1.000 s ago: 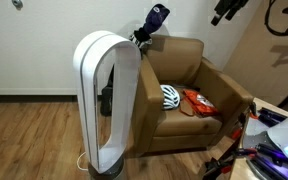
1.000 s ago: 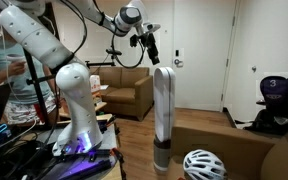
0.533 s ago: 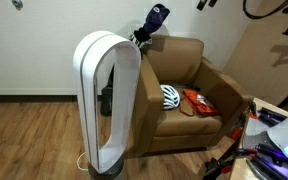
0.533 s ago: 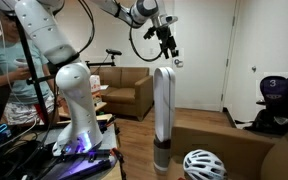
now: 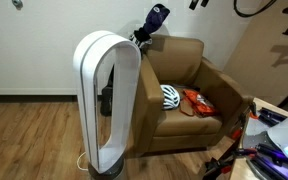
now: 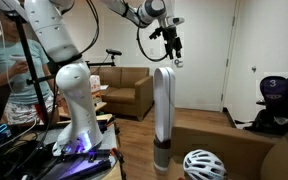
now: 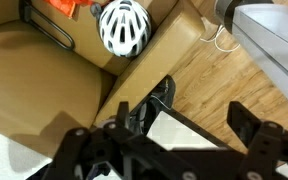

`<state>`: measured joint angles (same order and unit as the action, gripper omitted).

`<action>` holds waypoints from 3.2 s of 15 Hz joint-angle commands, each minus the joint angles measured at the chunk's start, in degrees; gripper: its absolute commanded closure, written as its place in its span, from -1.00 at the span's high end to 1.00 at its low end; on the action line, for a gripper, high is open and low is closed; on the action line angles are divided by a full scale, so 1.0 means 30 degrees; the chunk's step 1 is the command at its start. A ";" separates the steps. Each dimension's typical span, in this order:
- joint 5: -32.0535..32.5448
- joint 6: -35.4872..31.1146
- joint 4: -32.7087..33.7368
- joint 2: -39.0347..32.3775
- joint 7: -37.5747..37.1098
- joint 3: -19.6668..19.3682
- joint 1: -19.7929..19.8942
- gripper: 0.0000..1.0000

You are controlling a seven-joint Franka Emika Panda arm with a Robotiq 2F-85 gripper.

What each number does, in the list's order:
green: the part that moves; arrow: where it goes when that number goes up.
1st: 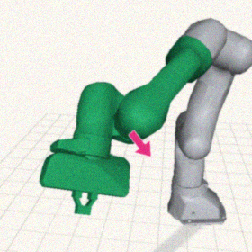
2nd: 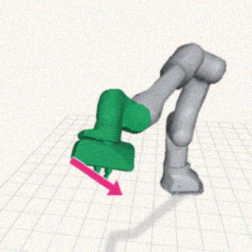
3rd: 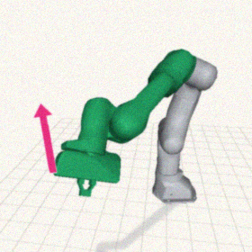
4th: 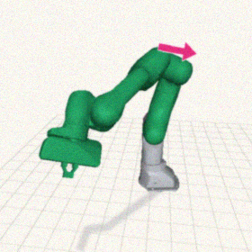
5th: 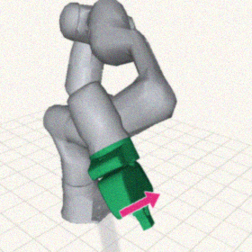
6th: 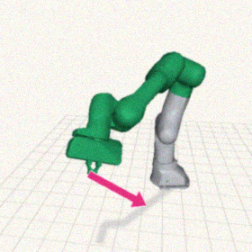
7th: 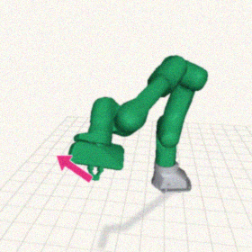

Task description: Put the helmet on the right armrest

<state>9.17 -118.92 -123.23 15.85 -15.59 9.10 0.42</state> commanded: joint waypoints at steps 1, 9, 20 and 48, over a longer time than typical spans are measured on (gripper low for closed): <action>0.0055 0.0118 0.0008 0.0047 -0.0861 -0.0188 -0.0195 1.00; -0.2030 0.2507 0.0378 -0.0046 -0.2739 -0.0254 -0.0448 1.00; -0.2345 0.2321 0.0024 0.0040 -0.5193 -0.0111 -0.0236 1.00; -0.4089 0.5373 0.0313 -0.0097 -0.8109 -0.0262 -0.0486 1.00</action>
<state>-4.63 -106.10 -123.15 15.86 -40.49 8.42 -0.91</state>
